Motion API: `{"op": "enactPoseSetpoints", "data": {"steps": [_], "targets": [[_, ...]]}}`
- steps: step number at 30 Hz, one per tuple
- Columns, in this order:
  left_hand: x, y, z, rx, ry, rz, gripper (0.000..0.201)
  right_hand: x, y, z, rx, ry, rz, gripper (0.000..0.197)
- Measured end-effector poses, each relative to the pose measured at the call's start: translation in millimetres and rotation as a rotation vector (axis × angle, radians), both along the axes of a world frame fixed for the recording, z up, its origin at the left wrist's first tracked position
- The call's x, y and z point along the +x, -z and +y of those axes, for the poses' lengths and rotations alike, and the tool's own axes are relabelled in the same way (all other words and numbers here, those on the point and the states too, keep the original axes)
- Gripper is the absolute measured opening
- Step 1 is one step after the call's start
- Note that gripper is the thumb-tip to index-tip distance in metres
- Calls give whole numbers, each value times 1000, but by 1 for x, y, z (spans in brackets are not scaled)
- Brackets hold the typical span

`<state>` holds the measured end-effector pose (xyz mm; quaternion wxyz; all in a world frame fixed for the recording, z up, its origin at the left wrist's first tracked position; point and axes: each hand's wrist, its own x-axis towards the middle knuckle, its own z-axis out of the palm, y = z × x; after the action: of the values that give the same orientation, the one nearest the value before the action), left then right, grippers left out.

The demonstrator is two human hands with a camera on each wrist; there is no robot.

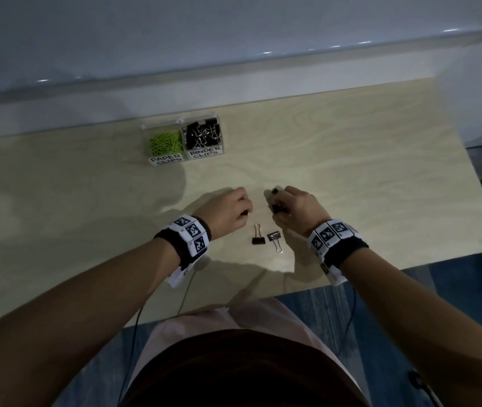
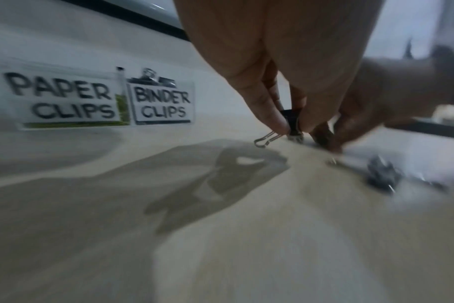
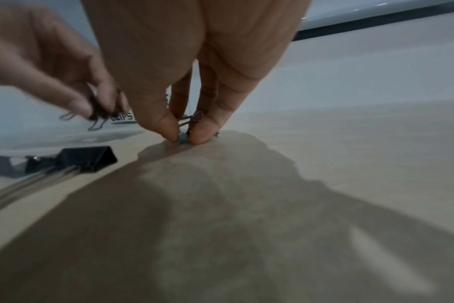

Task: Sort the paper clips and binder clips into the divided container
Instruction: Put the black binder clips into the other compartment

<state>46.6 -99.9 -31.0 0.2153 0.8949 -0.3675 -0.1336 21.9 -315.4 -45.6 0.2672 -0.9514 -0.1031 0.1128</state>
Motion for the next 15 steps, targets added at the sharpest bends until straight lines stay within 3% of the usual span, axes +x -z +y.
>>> {"op": "enactPoseSetpoints", "data": {"steps": [5,8,12,15], "targets": [[60,-32,26,-256,-398,-24,12,15,-11,8,201,123,-75,16],[97,-37,43,-263,-612,-48,15,51,-34,34,296,159,-109,17],[115,-29,50,-111,-679,-12,19,111,-55,81,352,120,-139,17],[117,-24,49,-67,-681,28,22,139,-53,108,272,37,-154,18]]}}
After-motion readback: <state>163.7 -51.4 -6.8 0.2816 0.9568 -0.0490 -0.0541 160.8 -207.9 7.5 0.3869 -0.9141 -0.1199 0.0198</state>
